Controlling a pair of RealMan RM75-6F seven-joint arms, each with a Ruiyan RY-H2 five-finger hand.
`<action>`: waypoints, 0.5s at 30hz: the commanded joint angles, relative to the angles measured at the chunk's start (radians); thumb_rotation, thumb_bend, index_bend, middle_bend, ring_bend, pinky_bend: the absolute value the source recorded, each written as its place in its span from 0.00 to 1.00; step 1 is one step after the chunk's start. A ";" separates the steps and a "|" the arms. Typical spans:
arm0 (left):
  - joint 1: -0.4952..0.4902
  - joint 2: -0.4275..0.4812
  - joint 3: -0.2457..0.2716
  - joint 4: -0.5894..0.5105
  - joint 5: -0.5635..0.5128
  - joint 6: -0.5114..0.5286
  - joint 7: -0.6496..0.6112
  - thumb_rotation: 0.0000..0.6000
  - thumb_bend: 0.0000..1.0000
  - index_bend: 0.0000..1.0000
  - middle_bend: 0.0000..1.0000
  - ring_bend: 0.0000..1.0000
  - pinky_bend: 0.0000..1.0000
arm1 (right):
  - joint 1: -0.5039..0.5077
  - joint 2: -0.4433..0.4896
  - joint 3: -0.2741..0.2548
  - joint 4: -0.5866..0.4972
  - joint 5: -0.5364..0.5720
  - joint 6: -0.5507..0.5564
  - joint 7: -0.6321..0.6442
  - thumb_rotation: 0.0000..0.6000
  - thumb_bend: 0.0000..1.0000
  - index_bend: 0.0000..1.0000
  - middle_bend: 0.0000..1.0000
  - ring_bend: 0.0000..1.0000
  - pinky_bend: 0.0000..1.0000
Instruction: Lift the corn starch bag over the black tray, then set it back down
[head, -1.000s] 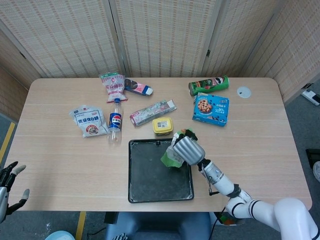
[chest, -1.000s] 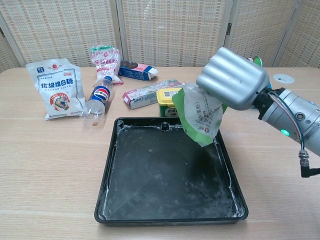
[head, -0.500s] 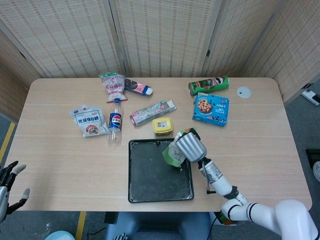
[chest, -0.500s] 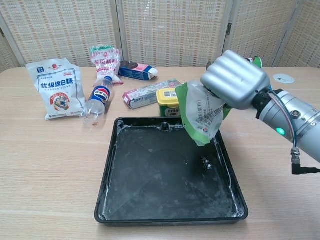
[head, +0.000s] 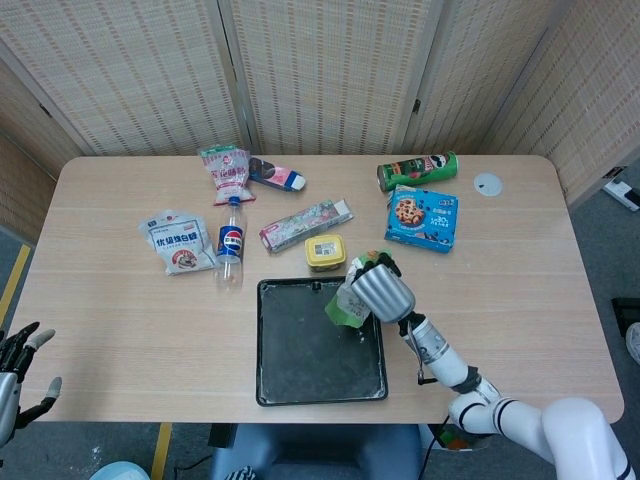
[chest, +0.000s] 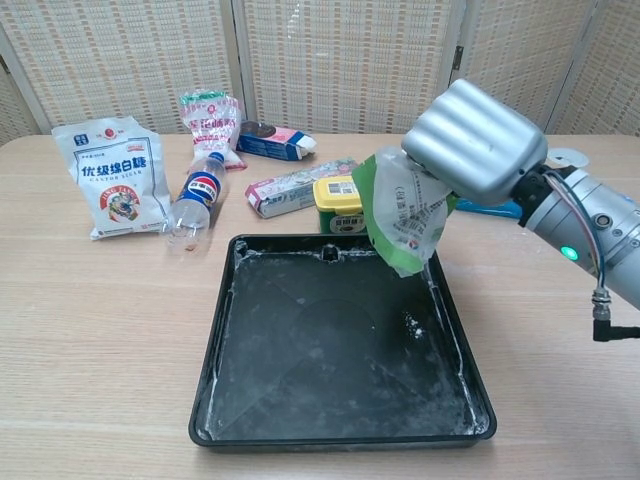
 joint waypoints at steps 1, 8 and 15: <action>0.000 0.000 0.000 0.000 0.000 0.000 0.001 1.00 0.44 0.21 0.13 0.15 0.02 | 0.004 -0.018 -0.010 0.024 -0.005 0.002 0.013 1.00 0.52 0.85 0.86 1.00 0.82; 0.001 0.002 0.000 -0.001 -0.003 0.000 0.003 1.00 0.44 0.21 0.13 0.15 0.02 | -0.006 -0.038 0.013 0.007 0.053 -0.032 0.043 1.00 0.52 0.86 0.94 1.00 0.84; 0.001 0.000 0.000 0.002 -0.006 -0.001 0.001 1.00 0.44 0.21 0.13 0.15 0.02 | -0.030 -0.018 0.059 -0.107 0.171 -0.111 0.067 1.00 0.52 0.85 0.94 1.00 0.90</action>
